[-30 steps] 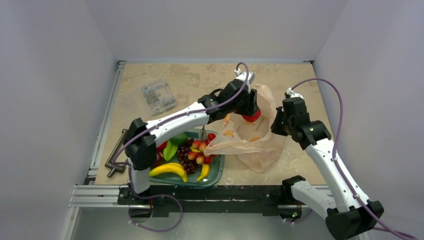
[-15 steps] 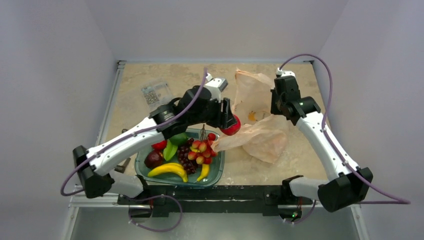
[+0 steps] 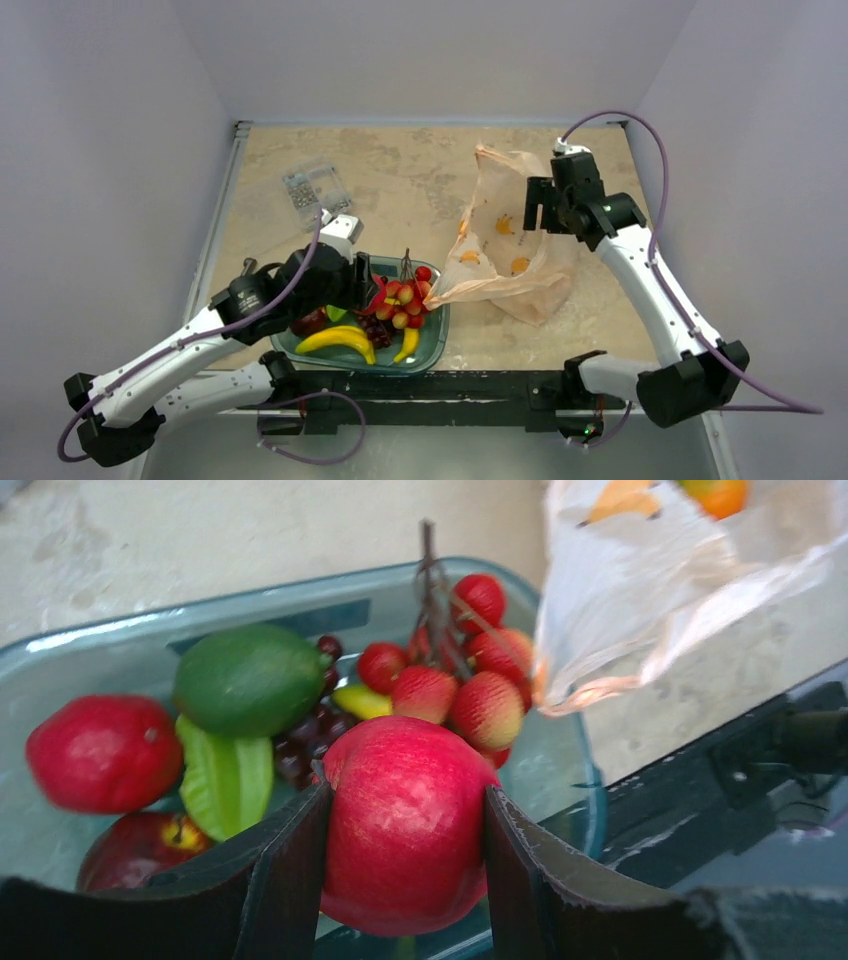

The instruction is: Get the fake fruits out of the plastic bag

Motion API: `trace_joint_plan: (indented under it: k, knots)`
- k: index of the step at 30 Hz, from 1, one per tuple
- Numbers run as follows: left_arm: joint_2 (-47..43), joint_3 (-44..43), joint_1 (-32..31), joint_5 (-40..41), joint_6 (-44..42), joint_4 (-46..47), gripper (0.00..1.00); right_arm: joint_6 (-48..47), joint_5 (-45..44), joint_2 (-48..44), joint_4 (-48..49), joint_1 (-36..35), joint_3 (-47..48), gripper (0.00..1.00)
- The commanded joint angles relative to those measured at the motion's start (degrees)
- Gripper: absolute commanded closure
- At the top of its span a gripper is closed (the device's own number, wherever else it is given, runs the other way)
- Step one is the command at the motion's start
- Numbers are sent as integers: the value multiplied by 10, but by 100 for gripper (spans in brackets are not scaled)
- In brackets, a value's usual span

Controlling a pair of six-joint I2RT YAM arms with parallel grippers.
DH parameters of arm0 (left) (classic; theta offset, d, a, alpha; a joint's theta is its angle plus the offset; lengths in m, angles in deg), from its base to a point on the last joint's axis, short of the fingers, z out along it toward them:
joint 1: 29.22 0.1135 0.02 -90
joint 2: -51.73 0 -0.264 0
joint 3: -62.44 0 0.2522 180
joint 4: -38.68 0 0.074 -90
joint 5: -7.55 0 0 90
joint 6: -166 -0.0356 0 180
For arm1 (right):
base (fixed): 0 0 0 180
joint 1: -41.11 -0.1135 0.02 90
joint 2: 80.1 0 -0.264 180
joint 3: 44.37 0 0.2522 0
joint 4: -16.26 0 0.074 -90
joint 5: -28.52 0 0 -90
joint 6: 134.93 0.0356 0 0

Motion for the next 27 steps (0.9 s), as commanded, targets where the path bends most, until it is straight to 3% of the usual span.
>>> trace_joint_plan:
  k: [1,4,10,14,21,24,27]
  knots:
    - [-30,51,5,84,26,-36,100,62,-22,-81,-32,-1,14,17]
    - [-32,76,5,125,40,-49,100,123,-7,-132,-54,-1,12,2]
    - [-16,111,6,157,55,-31,100,281,88,-179,-94,-1,-56,1]
    - [1,121,6,169,62,-19,96,366,175,-234,-61,-1,-131,1]
    - [7,136,6,165,81,-5,62,497,214,-341,-22,-3,-246,1]
    - [-6,141,5,153,81,2,37,518,253,-353,11,-3,-293,1]
    - [-16,132,6,136,77,2,22,532,251,-353,27,-4,-309,1]
